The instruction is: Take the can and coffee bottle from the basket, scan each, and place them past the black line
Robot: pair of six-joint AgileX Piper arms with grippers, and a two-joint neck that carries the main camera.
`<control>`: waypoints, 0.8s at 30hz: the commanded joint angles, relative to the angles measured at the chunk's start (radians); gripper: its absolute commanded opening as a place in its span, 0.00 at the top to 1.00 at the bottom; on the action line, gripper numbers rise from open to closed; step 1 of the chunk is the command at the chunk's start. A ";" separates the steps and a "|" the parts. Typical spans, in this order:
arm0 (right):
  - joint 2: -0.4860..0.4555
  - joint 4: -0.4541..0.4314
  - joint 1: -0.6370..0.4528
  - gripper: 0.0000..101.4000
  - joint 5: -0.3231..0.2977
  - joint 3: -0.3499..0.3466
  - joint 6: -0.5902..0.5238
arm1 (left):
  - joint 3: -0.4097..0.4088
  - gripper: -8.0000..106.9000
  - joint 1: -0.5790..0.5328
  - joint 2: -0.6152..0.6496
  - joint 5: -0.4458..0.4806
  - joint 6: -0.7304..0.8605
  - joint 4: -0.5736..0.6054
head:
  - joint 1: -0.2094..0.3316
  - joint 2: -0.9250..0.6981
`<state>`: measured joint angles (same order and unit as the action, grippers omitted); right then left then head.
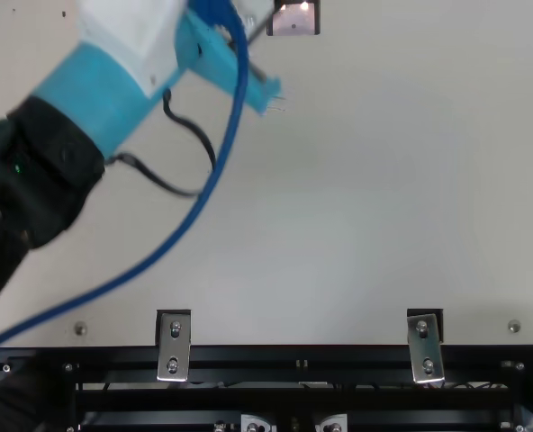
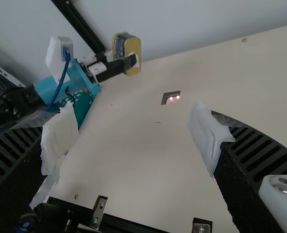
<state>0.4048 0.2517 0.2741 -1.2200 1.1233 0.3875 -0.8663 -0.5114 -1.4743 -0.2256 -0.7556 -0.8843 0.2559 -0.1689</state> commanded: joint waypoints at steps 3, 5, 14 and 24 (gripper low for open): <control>0.000 0.000 0.000 0.00 0.000 0.000 0.000 | 0.014 0.84 -0.011 0.013 0.055 -0.047 -0.081 | 0.005 0.001; 0.000 0.000 0.000 0.00 0.000 0.000 0.000 | 0.014 0.84 -0.011 0.013 0.088 -0.069 -0.135 | 0.005 0.001; 0.000 0.000 0.000 0.00 0.000 0.000 0.000 | 0.010 0.84 -0.012 0.005 0.110 -0.034 -0.120 | 0.005 0.001; 0.000 0.000 0.000 0.00 0.000 0.000 0.000 | -0.061 0.84 -0.011 -0.026 0.221 0.006 0.050 | 0.005 0.001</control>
<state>0.4048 0.2517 0.2741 -1.2200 1.1233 0.3875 -0.9253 -0.5198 -1.4986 -0.0159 -0.7508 -0.8599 0.2559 -0.1689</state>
